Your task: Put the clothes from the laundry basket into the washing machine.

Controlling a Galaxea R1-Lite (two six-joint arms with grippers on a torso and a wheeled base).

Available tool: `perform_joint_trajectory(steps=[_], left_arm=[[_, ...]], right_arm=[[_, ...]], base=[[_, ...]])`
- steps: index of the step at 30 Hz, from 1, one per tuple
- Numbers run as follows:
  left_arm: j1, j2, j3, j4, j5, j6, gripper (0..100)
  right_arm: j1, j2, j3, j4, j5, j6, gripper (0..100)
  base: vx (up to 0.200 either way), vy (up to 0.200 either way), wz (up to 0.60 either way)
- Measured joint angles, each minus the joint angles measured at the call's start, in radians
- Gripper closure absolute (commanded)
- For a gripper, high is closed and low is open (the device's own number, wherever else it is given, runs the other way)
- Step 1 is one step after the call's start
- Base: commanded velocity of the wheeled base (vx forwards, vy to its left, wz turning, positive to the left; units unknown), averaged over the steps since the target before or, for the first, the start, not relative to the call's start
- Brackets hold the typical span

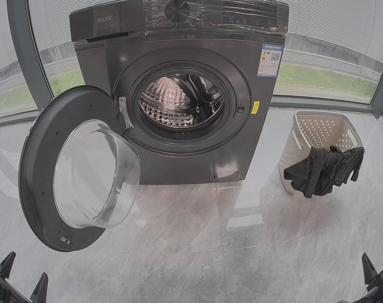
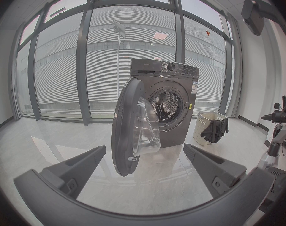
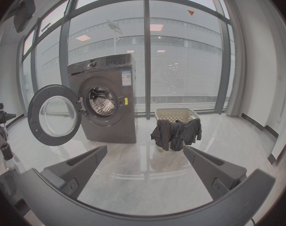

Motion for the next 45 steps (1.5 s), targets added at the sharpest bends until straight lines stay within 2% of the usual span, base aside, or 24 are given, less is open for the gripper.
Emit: perform_joint_trajectory(steps=[3,45], left_arm=[[0.0,0.0,0.0,0.0,0.003,-0.002,0],[0.001,0.0,0.0,0.0,0.007,-0.005,0]], right_arm=[[-0.007,-0.018,0.0,-0.01,-0.015,0.007,0],[-0.01,-0.039,0.0,-0.011,-0.01,0.0,0]], base=[[0.0,-0.133,0.0],[0.0,-0.2,0.0]])
